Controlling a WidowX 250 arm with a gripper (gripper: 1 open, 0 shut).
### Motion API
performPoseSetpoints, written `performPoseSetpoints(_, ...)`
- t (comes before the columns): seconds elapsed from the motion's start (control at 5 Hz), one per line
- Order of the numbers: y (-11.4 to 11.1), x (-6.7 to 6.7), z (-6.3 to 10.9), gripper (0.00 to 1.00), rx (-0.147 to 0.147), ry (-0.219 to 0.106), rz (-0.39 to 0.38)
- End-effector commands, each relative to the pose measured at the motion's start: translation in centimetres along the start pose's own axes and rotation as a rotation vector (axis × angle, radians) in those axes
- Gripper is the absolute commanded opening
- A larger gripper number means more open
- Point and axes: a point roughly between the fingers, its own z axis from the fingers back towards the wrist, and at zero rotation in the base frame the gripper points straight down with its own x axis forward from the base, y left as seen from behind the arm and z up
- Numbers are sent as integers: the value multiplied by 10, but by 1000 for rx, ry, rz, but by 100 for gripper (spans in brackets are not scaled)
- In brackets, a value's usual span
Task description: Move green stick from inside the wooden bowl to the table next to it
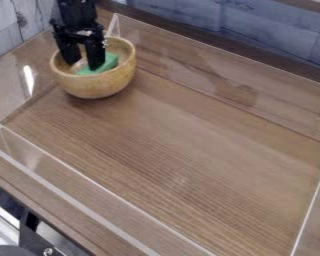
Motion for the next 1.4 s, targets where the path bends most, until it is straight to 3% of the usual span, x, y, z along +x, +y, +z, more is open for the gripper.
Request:
performPoseSetpoints(0.0,18,4,16,100,33,-50,-16)
performPoseSetpoints(0.4,4,-2,0,100,28,-52,10)
performPoseSetpoints(0.6,5,-2,-11,100,27,-55,96)
performPoseSetpoints(0.8,6,-2,-6,0,26,-54,79)
performPoseSetpoints(1.0,2,5,-11,0,24,-54,59)
performPoseSetpoints(1.2,-4,13,1,0,5,-75,53)
